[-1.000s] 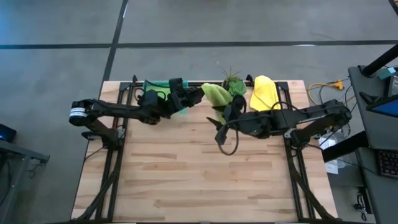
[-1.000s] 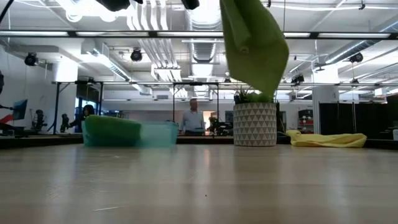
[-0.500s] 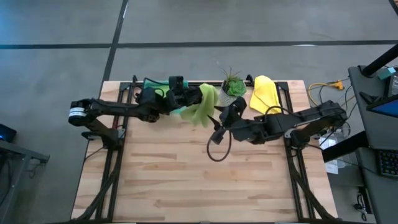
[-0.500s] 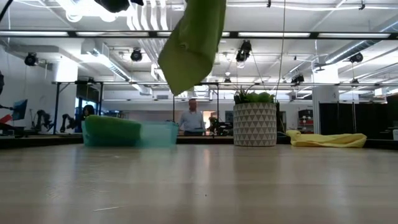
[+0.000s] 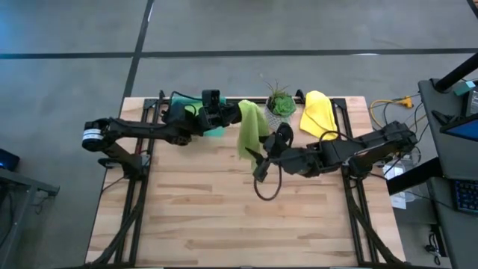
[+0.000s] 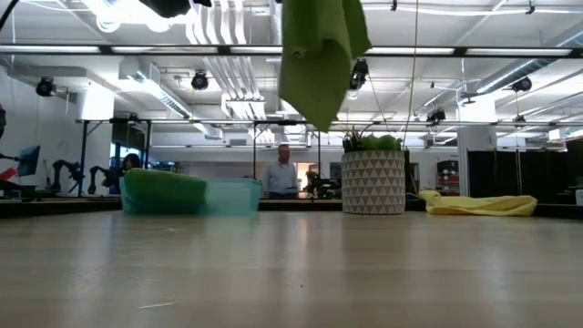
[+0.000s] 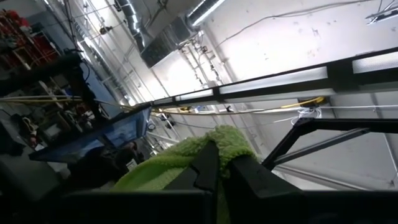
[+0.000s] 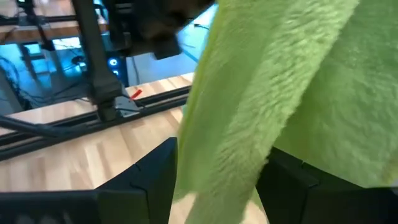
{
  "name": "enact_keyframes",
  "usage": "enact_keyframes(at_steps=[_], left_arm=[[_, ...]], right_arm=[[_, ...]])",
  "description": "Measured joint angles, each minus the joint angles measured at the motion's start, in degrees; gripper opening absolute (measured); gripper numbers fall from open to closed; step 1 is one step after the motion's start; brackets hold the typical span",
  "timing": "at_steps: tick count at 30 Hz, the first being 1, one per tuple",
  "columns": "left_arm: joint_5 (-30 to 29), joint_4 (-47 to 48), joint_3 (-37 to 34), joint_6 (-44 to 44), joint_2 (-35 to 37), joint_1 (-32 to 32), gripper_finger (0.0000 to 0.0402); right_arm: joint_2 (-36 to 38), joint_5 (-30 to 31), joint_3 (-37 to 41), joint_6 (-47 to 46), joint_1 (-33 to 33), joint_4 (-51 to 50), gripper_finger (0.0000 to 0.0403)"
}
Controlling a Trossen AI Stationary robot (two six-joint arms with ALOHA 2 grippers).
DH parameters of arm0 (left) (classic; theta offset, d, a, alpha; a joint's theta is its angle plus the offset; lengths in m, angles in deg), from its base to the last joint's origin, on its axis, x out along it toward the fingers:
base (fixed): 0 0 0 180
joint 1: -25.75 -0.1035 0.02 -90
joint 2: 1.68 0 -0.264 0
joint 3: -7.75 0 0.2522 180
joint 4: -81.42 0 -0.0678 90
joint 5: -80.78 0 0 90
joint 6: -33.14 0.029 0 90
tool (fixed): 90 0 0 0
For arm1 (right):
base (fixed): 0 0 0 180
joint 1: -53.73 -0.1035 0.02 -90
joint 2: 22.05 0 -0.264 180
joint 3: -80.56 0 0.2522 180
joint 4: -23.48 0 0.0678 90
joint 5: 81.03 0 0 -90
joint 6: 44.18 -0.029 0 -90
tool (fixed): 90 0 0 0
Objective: Fold microfiber towels
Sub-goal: Fold the yellow-green microfiber cloth
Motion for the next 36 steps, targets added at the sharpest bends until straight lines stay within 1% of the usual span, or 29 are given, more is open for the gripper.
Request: enact_keyframes(at_steps=[4,6,8,10,15,19,24,26,29,32,34,36], left_arm=[[0.00,0.11,-0.15,0.03,0.00,-0.94,0.0000],[0.01,0.56,-0.19,0.02,0.00,-1.50,0.0000],[0.00,0.58,-0.17,0.02,0.00,-1.93,0.0000],[0.02,0.56,0.06,0.02,0.00,-2.15,0.0000],[0.00,1.09,0.11,0.02,-0.04,-2.73,0.0000],[-0.27,5.35,0.07,-0.01,-0.11,-2.99,0.0000],[-3.76,12.81,0.66,-1.93,-0.11,-2.99,0.0000],[-5.17,12.92,0.94,-3.48,-0.10,-2.98,0.0000],[-5.90,12.54,1.46,-4.50,0.00,-2.94,0.0000],[-5.08,12.58,1.82,-4.55,0.20,-2.94,0.0000],[-4.27,12.44,2.25,-4.55,0.39,-2.94,0.0000],[-3.69,12.43,2.63,-4.57,0.66,-2.94,0.0000]], right_arm=[[0.00,-0.01,-0.78,1.61,-2.32,0.23,0.0187],[0.00,1.34,-0.91,5.04,-3.90,0.96,0.0187],[0.00,3.10,-0.91,10.74,-5.45,2.91,0.0187],[0.02,3.48,-0.80,15.22,-6.30,4.63,0.0187],[-0.41,4.44,-0.88,18.04,-6.65,4.59,0.0187],[-1.39,6.79,-2.64,22.37,-6.96,6.17,0.0187],[-3.92,6.91,-4.51,27.54,-6.20,6.16,0.0187],[-5.03,6.91,-4.34,26.14,-4.88,5.14,0.0187],[-6.60,6.98,-4.26,19.35,-2.14,1.67,0.0187],[-7.02,8.20,-4.23,12.61,-0.01,-3.09,0.0187],[-6.94,10.21,-4.23,8.64,0.91,-6.41,0.0187],[-6.86,10.97,-4.23,6.71,1.59,-8.78,0.0187]])
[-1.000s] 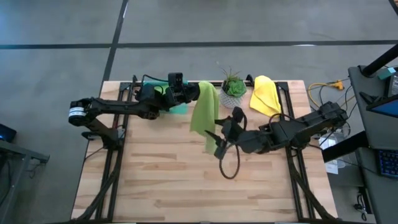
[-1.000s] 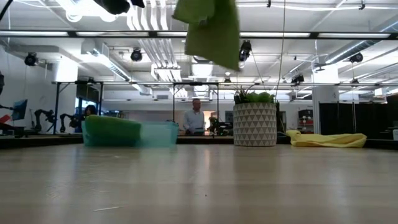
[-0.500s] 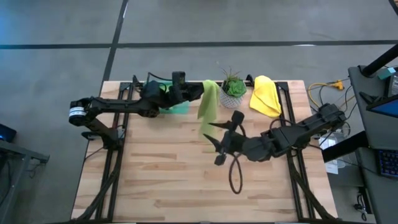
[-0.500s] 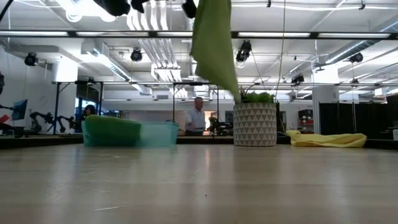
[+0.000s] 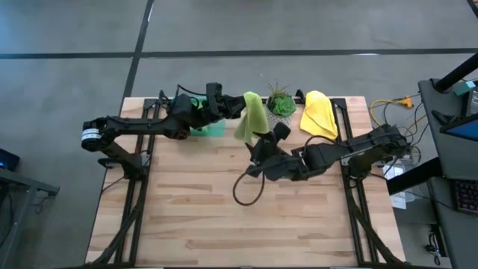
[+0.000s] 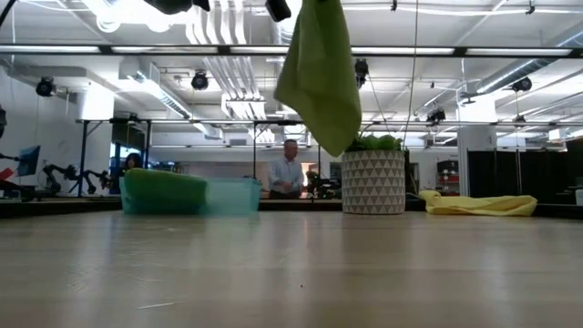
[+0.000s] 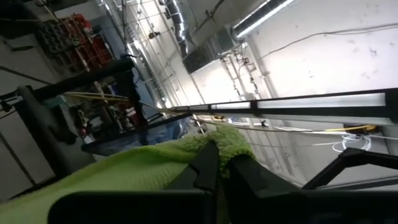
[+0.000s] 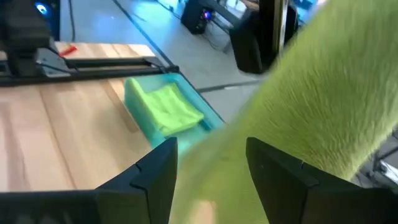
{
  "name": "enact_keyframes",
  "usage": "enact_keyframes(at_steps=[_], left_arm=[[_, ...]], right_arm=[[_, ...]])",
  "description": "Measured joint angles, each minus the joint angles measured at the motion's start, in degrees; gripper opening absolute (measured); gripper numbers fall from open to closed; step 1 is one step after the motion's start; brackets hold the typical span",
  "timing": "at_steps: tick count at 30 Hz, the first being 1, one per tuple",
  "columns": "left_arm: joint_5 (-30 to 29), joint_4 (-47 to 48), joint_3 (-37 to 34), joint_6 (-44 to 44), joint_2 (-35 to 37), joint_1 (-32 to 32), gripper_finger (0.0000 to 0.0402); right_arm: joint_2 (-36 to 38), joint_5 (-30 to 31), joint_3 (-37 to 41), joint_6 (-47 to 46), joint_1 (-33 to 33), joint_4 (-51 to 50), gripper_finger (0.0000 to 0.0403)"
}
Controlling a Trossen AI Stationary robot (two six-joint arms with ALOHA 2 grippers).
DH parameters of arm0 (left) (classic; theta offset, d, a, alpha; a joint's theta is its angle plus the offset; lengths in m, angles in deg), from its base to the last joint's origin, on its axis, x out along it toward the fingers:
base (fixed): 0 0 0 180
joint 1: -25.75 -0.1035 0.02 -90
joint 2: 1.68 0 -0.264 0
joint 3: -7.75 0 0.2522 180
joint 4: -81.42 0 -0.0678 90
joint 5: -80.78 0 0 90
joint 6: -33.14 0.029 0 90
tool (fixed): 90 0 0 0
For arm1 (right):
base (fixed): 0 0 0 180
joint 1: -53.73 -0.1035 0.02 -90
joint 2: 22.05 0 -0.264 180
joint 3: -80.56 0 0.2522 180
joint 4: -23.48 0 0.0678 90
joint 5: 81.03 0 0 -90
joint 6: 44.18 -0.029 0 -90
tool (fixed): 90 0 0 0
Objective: Fold microfiber towels
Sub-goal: Fold the yellow-green microfiber cloth
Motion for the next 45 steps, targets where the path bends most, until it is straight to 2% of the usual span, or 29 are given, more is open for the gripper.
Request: enact_keyframes(at_steps=[5,11,16,23,28,31,33,38,42,45], left_arm=[[0.51,0.11,1.03,0.04,0.02,0.00,0.0000],[0.95,0.04,2.00,0.09,0.02,0.00,0.0000],[0.96,0.02,2.03,0.11,0.02,0.00,0.0000],[1.00,0.00,2.36,0.55,0.02,-0.06,0.0000],[1.63,-0.04,2.36,0.50,0.02,-0.11,0.0000],[2.21,0.02,2.56,0.50,0.02,-0.11,0.0000],[2.27,-0.11,2.60,0.50,0.02,-0.11,0.0000],[5.53,-0.04,2.39,0.58,0.22,-1.59,0.0000],[8.49,0.04,1.69,0.74,0.73,-3.78,0.0000],[14.09,0.06,1.46,2.03,1.05,-5.87,0.0000]], right_arm=[[-0.46,-0.88,0.00,-1.65,1.80,-0.55,0.0187],[-1.77,-8.56,0.00,-3.35,3.70,1.20,0.0187],[-2.71,-7.09,0.02,-5.40,4.44,1.29,0.0181],[-3.52,-7.11,0.02,-6.13,6.56,3.42,0.0150],[-3.54,-9.33,0.04,-6.11,7.32,4.12,0.0137],[-3.96,-12.77,0.04,-6.43,8.21,4.38,0.0130],[-4.41,-15.27,0.04,-7.92,8.81,4.00,0.0113],[-4.17,-17.14,0.03,-9.02,8.47,2.08,0.0022],[-1.66,-17.21,-0.15,-9.46,7.44,-1.87,0.0010],[1.58,-17.36,-0.15,-10.39,6.08,-8.10,0.0009]])
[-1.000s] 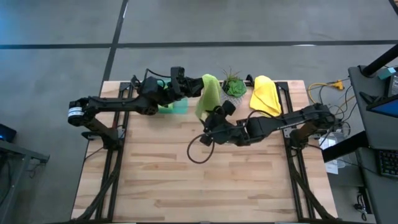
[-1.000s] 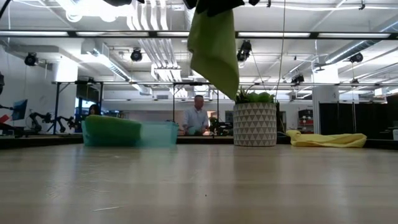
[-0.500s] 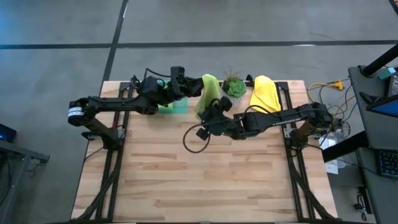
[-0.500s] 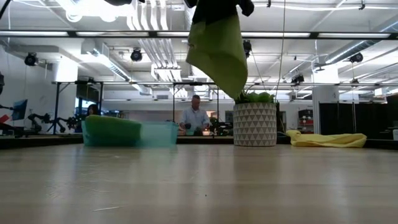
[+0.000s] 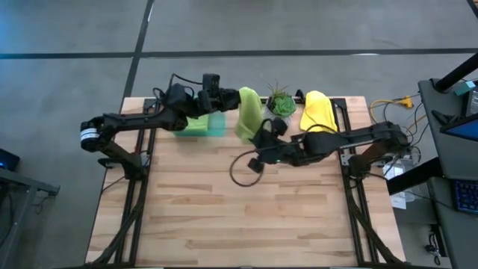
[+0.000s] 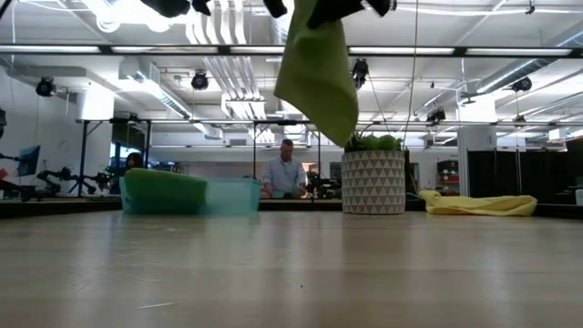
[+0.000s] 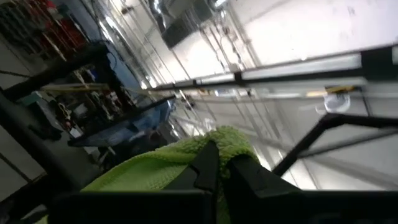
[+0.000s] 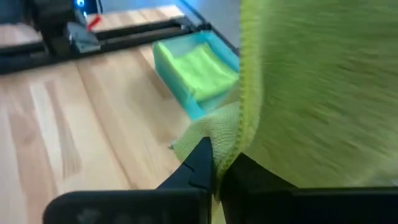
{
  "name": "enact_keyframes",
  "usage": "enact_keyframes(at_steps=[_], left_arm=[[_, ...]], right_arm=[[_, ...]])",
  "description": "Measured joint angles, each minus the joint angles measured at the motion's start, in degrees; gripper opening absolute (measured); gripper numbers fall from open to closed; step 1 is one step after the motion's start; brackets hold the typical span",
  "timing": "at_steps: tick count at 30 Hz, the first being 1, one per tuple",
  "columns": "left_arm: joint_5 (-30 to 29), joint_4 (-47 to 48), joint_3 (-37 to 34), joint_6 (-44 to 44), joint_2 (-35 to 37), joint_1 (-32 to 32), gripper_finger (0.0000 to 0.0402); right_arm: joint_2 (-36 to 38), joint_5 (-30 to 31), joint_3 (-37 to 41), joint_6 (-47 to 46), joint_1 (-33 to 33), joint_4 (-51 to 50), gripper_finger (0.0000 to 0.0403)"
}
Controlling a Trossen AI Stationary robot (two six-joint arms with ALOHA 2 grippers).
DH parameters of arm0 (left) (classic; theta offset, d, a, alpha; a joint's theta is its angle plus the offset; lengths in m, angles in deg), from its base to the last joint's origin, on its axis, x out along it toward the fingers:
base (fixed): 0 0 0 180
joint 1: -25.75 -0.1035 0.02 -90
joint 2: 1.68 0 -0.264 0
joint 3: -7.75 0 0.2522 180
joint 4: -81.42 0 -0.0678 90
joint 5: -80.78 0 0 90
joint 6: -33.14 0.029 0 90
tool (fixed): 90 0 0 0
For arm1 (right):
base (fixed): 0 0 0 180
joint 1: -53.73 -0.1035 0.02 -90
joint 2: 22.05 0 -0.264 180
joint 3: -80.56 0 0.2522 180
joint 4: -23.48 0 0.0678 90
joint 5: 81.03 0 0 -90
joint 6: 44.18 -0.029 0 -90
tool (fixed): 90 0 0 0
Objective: Fold microfiber towels
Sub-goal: Fold the yellow-green microfiber cloth
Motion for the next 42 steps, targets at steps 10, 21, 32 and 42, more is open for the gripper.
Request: enact_keyframes(at_steps=[10,21,32,42], left_arm=[[25.79,10.26,-0.48,3.06,1.22,-1.46,0.0000],[11.40,68.43,-0.41,29.42,7.80,12.80,0.0000],[-6.84,76.42,0.82,30.90,5.92,18.51,0.0000],[-27.32,87.74,6.61,34.63,9.61,18.25,0.0000]], right_arm=[[13.76,-10.49,-0.01,-2.35,-3.98,-17.51,0.0009],[21.55,-15.48,6.06,-10.29,-16.26,-26.00,0.0009],[23.15,-10.84,16.29,-7.63,-15.30,-23.71,0.0008],[26.35,-2.36,14.91,-6.28,-14.29,-22.16,0.0008]])
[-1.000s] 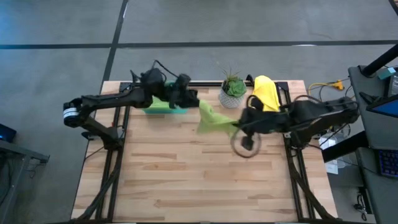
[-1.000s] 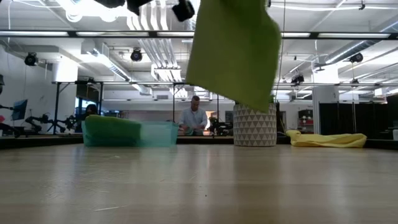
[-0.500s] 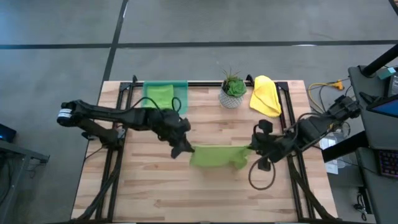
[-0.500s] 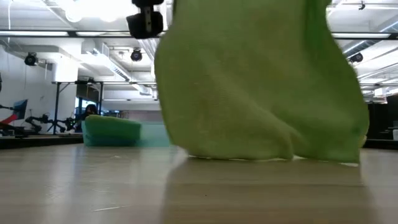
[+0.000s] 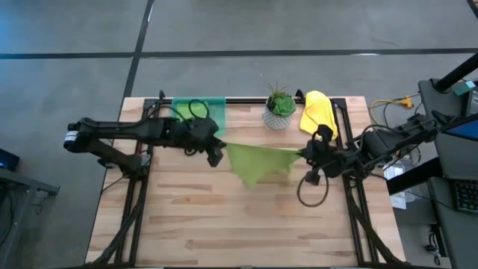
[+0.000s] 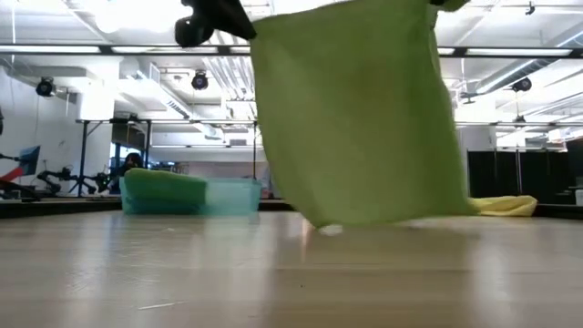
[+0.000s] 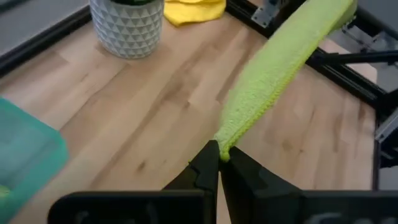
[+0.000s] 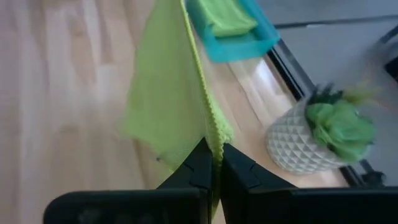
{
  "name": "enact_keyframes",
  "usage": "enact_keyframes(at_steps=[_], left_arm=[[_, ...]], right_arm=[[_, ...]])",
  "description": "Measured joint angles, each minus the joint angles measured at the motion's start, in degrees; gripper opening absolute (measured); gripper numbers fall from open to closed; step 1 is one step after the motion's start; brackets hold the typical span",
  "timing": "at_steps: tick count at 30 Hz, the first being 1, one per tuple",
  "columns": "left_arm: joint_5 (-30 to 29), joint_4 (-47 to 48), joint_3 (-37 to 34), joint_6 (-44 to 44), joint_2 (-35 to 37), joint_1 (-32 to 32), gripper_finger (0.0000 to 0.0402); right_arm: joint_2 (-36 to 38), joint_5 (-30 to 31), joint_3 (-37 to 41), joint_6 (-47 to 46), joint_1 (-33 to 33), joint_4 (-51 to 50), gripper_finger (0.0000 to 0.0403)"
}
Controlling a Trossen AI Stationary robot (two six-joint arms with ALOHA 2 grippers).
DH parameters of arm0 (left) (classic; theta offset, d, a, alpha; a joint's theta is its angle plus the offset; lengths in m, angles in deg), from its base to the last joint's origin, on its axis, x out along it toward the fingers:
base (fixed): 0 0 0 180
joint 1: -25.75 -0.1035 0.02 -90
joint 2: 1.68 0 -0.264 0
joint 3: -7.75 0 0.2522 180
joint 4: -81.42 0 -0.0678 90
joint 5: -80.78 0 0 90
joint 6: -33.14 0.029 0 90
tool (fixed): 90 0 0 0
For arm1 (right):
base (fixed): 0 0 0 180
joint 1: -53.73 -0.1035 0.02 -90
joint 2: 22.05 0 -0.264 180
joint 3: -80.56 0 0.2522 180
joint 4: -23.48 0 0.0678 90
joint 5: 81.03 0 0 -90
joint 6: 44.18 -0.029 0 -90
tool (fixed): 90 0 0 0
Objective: Fold microfiber towels
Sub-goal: Fold the yellow-green microfiber cloth
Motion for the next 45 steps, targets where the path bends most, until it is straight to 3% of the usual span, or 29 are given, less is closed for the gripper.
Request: enact_keyframes(at_steps=[4,10,14,17,19,26,33,37,41,45], left_arm=[[-2.29,0.01,-1.17,-1.77,-0.63,5.71,0.0000],[-2.26,-0.41,-3.56,-10.71,-8.93,15.72,0.0000],[3.39,-7.01,-3.56,-14.26,-13.88,20.39,0.0000],[10.96,-14.25,-3.54,-13.84,-16.01,22.43,0.0000],[11.69,-14.86,-3.39,-14.11,-16.50,22.68,0.0000],[4.93,-3.86,-1.70,-7.68,-11.83,16.68,0.0000],[1.50,8.21,0.77,8.54,-2.22,1.63,0.0000],[-2.33,11.64,4.44,12.84,3.15,-5.37,0.0000],[-6.08,14.26,6.05,14.42,6.15,-4.80,0.0000],[-5.37,16.93,3.22,10.54,4.24,0.99,0.0000]], right_arm=[[-1.41,0.27,2.74,-3.54,-4.56,3.29,0.0008],[-4.92,-1.99,13.95,-13.22,-12.76,13.23,0.0008],[-5.97,-6.69,18.56,-18.79,-16.94,20.21,0.0008],[-5.84,-9.72,19.37,-18.72,-19.45,24.12,0.0008],[-5.54,-9.70,19.36,-17.92,-20.44,23.87,0.0008],[-3.14,0.09,15.41,-10.79,-14.76,12.74,0.0008],[1.88,2.37,12.01,7.35,-1.28,11.34,0.0008],[4.07,6.24,7.44,15.24,4.85,12.20,0.0008],[4.43,5.10,5.58,17.19,4.94,12.17,0.0008],[3.08,2.12,11.63,10.44,1.46,14.12,0.0008]])
